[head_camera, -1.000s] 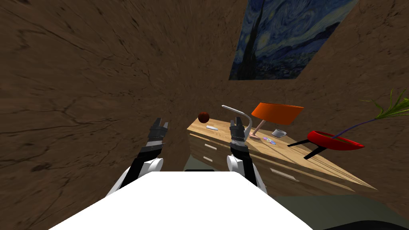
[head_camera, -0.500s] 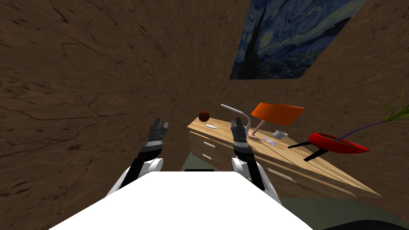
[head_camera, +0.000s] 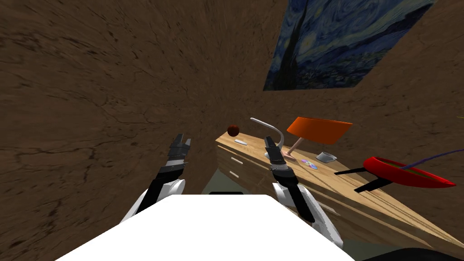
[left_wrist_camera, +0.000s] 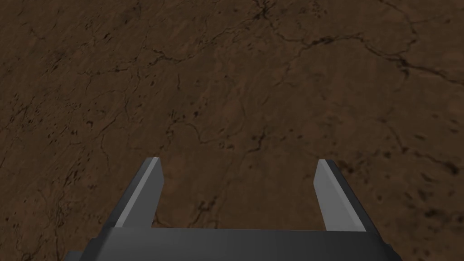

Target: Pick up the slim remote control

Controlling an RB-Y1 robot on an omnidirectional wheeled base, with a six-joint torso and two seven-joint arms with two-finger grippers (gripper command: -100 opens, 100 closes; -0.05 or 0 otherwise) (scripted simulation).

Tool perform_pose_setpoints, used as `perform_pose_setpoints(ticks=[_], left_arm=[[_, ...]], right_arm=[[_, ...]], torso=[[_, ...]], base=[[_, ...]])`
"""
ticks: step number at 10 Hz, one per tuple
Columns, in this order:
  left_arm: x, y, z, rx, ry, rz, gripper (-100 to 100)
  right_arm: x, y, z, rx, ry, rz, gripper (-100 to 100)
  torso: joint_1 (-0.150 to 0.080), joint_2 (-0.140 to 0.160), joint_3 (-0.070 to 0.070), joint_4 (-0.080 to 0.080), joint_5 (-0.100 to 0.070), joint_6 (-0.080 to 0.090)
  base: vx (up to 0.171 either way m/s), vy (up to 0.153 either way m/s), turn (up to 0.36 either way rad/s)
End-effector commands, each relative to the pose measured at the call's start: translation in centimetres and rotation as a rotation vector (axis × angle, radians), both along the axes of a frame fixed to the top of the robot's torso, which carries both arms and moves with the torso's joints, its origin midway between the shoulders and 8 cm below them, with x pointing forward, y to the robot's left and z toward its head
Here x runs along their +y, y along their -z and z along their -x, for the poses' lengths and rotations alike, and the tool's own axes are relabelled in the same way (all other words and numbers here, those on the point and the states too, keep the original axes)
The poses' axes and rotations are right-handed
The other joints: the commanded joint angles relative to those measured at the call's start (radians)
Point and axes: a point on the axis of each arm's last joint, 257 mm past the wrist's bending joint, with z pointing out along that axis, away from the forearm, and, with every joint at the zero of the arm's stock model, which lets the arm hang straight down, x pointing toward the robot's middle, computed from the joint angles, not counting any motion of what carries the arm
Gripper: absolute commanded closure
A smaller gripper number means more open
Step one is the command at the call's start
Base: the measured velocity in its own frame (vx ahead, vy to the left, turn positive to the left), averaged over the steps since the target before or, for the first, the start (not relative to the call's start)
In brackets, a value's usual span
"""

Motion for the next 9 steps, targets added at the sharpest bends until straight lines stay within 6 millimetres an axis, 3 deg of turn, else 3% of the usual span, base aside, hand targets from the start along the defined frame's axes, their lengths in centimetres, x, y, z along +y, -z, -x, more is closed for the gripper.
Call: perform_pose_setpoints(ticks=[1, 4, 5, 7, 8, 9], left_arm=[[0.0, 0.0, 0.0, 0.0, 0.0, 0.0, 0], [0.0, 0.0, 0.0, 0.0, 0.0, 0.0, 0], [0.0, 0.0, 0.0, 0.0, 0.0, 0.0, 0], [0.0, 0.0, 0.0, 0.0, 0.0, 0.0, 0], [0.0, 0.0, 0.0, 0.0, 0.0, 0.0, 0], [0.0, 0.0, 0.0, 0.0, 0.0, 0.0, 0]], right_arm=[[-0.6, 1.1, -0.1, 0.028, 0.013, 0.087, -100], [-2.9, 4.4, -0.2, 0.114, 0.044, 0.261, -100], [-2.8, 4.5, -0.2, 0.116, 0.039, 0.274, -100], [-5.1, 7.3, -0.2, 0.195, 0.06, 0.396, -100], [-5.0, 7.3, -0.2, 0.195, 0.054, 0.405, -100], [-6.3, 8.9, -0.1, 0.241, 0.062, 0.471, -100]], torso=[[0.0, 0.0, 0.0, 0.0, 0.0, 0.0], [0.001, -0.001, 0.0, 0.0, 0.0, 0.0], [0.002, -0.002, -0.001, 0.0, 0.0, 0.0], [0.004, -0.008, -0.005, -0.002, 0.001, 0.0], [0.004, -0.008, -0.005, -0.002, 0.001, 0.0], [0.004, -0.008, -0.005, -0.002, 0.001, 0.001]], base=[[-0.16, -0.112, 0.249], [-0.121, -0.084, 0.311], [-0.039, -0.05, 0.142], [-0.032, -0.036, 0.31], [-0.037, -0.035, 0.141], [-0.026, -0.014, 0.269]])
